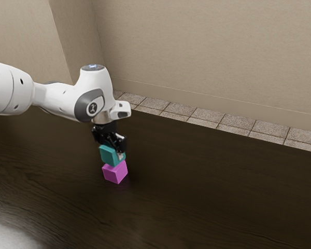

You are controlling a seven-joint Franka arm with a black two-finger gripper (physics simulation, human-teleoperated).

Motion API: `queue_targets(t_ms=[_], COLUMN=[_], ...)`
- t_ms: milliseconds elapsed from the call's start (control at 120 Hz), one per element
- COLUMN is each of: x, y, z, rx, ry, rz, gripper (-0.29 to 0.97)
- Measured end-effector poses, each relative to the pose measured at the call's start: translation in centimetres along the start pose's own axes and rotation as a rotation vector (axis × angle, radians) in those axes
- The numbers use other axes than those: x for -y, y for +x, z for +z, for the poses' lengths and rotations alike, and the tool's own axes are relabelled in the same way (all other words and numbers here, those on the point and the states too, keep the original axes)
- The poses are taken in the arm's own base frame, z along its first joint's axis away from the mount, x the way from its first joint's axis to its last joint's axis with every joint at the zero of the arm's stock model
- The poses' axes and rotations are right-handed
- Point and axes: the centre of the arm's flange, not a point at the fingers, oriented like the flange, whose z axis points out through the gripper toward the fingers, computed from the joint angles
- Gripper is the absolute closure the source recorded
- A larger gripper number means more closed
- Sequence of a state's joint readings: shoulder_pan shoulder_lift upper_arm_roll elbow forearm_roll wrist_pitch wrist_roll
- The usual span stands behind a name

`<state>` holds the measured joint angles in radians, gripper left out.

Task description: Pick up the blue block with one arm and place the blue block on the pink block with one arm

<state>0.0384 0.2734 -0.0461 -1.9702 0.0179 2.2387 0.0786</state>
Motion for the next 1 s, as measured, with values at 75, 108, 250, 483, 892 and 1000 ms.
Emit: queue_targets(t_ms=[75, 108, 250, 483, 892, 1000], x=[0.0, 0.3, 1.3, 1.5, 1.2, 1.1], y=[0.2, 0.4, 1.0, 0.9, -0.9, -1.3], z=[-0.2, -0.4, -1.1, -1.2, -0.2, 0.0], rx=[-0.017, -0.032, -0.109, -0.166, -0.151, -0.145], ry=[-0.003, -0.002, 0.004, 0.009, 0.003, -0.002], rz=[0.009, 0.007, 0.001, 0.004, -0.048, -0.063], gripper=[0.31, 0.31, 0.30, 0.29, 0.29, 0.29])
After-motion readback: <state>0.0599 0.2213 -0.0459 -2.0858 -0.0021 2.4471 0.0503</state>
